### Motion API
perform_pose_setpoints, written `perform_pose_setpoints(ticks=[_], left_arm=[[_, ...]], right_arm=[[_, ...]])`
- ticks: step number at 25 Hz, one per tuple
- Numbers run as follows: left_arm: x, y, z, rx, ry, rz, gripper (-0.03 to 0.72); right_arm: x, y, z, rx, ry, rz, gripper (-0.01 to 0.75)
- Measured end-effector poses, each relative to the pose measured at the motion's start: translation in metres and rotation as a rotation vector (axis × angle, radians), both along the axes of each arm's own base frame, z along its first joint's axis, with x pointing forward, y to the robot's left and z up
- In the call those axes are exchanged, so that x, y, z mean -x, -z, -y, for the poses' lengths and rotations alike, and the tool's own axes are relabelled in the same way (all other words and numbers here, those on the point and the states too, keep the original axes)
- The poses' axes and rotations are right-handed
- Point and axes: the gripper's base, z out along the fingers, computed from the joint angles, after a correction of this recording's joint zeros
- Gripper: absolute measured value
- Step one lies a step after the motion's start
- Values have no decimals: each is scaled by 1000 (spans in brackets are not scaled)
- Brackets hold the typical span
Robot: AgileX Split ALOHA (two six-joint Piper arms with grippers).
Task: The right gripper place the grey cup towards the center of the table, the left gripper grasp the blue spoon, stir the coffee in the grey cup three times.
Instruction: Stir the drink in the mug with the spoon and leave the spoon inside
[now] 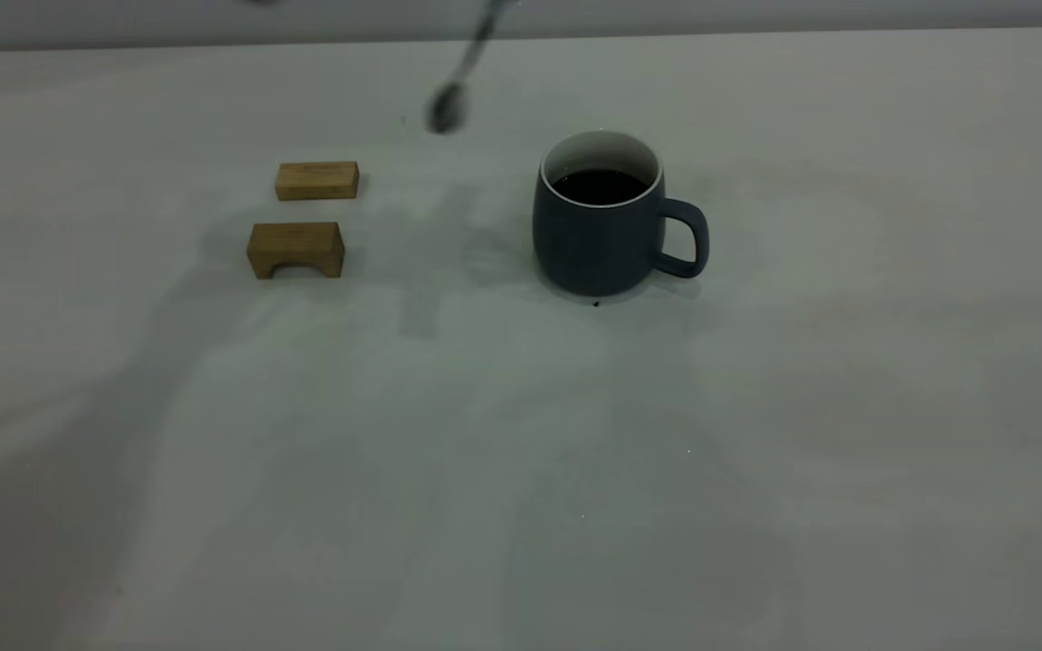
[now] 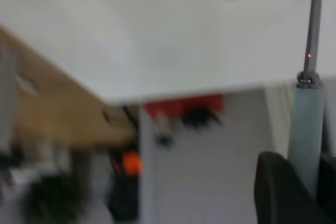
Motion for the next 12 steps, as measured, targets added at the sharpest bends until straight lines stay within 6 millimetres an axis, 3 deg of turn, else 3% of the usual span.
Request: perform_pose_setpoints(ticks=[6,12], left_arm=[[-13,32,13,217,-150,-145,151],[-19,69,16,279,-174,-136,151]], right_arm=[[0,0,0,0,2,0,592],[0,0,0,0,2,0,592]])
